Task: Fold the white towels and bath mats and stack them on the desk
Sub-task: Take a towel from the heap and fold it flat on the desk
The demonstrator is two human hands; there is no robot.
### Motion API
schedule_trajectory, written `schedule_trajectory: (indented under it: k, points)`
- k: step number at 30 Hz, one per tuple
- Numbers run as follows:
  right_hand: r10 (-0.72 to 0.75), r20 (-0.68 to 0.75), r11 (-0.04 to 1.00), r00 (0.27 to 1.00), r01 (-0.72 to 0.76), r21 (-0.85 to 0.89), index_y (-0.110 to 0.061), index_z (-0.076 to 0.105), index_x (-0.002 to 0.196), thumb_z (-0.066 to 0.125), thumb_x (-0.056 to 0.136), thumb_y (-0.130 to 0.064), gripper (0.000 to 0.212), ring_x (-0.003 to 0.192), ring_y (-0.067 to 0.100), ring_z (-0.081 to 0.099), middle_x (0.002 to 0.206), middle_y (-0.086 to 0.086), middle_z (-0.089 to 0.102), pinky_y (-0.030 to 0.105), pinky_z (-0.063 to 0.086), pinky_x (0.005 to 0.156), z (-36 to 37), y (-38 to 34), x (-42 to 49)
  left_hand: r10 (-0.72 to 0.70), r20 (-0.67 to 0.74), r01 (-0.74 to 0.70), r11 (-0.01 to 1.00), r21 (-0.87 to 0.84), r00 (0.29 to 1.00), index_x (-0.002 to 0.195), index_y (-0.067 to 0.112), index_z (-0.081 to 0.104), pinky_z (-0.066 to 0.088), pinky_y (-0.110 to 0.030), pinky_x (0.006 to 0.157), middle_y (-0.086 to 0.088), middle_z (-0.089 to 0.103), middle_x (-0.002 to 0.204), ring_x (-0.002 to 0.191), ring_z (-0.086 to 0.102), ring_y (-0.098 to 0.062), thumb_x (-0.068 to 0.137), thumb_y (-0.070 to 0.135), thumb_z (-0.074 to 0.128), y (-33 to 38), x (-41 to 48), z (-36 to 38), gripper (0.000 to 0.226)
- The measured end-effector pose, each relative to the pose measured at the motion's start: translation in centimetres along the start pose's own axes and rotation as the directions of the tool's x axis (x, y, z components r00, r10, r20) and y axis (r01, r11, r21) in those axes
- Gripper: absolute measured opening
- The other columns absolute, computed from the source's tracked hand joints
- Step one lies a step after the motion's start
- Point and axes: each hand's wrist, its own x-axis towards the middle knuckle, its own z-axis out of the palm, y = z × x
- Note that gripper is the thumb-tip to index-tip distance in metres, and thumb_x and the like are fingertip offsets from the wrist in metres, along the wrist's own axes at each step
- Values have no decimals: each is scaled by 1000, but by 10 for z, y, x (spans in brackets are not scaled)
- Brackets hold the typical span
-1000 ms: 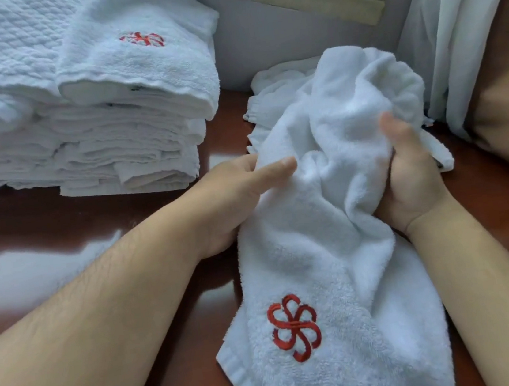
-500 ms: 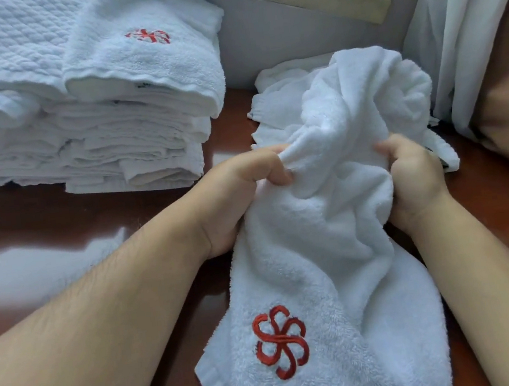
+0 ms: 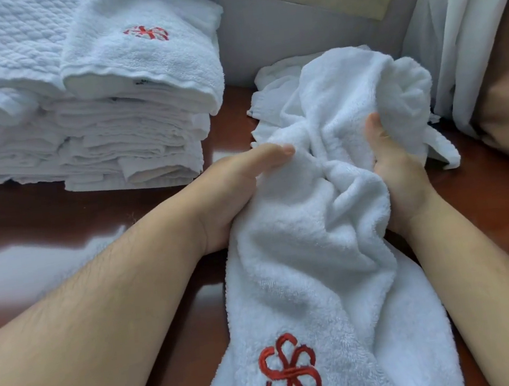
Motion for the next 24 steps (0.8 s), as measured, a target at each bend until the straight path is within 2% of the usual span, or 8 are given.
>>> schedule_trajectory:
  k: [2,4,9,12,15,18,21,24]
  points:
    - [-40,-60,986,997,30,-161,-28,82,87,61,94,-58,38,91,15,76,94,-2,79,28,59,69,4,-2,-2,0,-39,-1,1000,-24,999,115,6,71,58,-39,82,-14,74,108,92,72,-30,86,25,63,-1,1,-1,36]
    - [-91,-92,964,992,64,-258,-24,79,73,63,97,-43,35,69,9,74,74,-7,76,21,54,52,6,-2,-1,37,-46,-38,999,-22,998,118,2,67,58,-36,73,-14,72,103,86,70,-30,83,13,56,0,1,-2,38]
    - [-186,-114,929,976,137,-345,-19,69,96,56,94,-8,17,61,4,69,69,-12,72,18,51,50,2,1,4,103,-89,-99,994,46,991,123,-2,57,53,-52,90,-21,67,107,94,67,-36,80,-1,47,2,2,-2,44]
    - [-231,-195,938,953,165,-305,-17,64,88,47,87,4,27,54,0,63,60,-13,66,18,49,48,0,-1,5,121,-133,-122,992,-3,984,111,-8,61,56,-46,78,-24,67,97,83,67,-35,75,-2,45,1,-2,-1,40]
    - [-212,-287,970,934,167,-175,-19,63,77,52,85,-4,20,56,3,63,66,-7,62,26,51,55,-5,-3,6,146,-126,-144,989,25,981,81,0,66,53,-24,59,-13,63,73,63,62,-25,77,-1,49,3,-6,-2,17]
    - [-134,-214,978,968,163,128,-14,74,105,59,91,-33,28,98,20,73,106,3,75,37,60,79,-7,-3,6,77,-81,-85,991,-100,994,96,5,74,59,-31,62,-11,70,87,74,69,-26,85,13,54,11,-1,4,25]
    - [-170,-294,982,941,187,32,-20,72,116,61,95,-51,39,95,12,75,104,-7,78,26,61,70,-8,-3,6,96,-46,-99,991,-93,994,118,14,74,61,-32,73,-8,76,109,98,74,-25,92,37,64,4,2,4,35]
    - [-268,-302,961,915,229,-157,-22,71,108,59,101,-40,23,75,-4,71,83,-23,75,12,53,57,-8,0,9,177,-164,-200,970,-140,971,123,17,69,61,-33,74,-8,76,108,99,74,-24,98,33,61,2,6,0,31]
